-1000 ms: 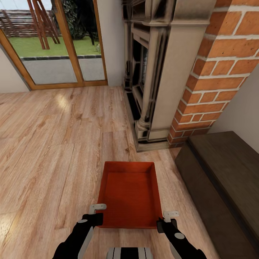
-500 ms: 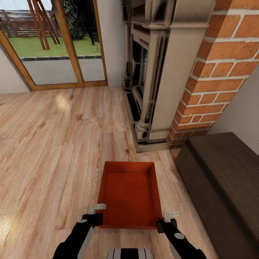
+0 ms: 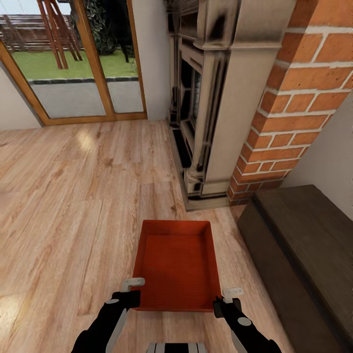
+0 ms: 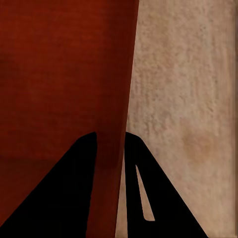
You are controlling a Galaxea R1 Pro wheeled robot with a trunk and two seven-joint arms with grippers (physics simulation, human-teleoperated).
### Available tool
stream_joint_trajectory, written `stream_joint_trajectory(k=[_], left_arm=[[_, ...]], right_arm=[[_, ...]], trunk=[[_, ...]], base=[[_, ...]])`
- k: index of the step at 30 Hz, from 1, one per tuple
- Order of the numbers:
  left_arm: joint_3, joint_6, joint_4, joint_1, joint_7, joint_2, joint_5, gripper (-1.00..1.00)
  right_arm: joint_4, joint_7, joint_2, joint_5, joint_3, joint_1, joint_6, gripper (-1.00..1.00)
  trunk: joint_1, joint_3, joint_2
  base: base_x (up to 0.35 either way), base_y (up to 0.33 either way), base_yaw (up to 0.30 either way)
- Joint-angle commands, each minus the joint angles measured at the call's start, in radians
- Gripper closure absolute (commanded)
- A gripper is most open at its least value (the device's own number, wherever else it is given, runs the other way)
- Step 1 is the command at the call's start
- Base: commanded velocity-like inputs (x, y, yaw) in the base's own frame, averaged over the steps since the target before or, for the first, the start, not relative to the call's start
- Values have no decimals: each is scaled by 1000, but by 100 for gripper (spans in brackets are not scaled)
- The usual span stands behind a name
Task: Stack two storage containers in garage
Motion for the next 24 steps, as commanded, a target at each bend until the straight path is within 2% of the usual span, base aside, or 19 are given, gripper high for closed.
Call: stream_joint_trajectory(k=[1,14,24], left_arm=[[3,6,-2,0,7,0,-16,100],[3,7,-2,0,12,0,-18,100],[3,7,-2,0,12,0,-17,100]], right_arm=[[1,-7,-1,-5,3,-1,-3,100],[1,-5,-1,-5,3,-1,-3,100],[1,-5,-1,-5,3,-1,-3,100]], trunk=[[-4,3,7],[-54,44,98],[-92,90,168]], base=[[0,0,0],[0,0,0],[0,0,0]])
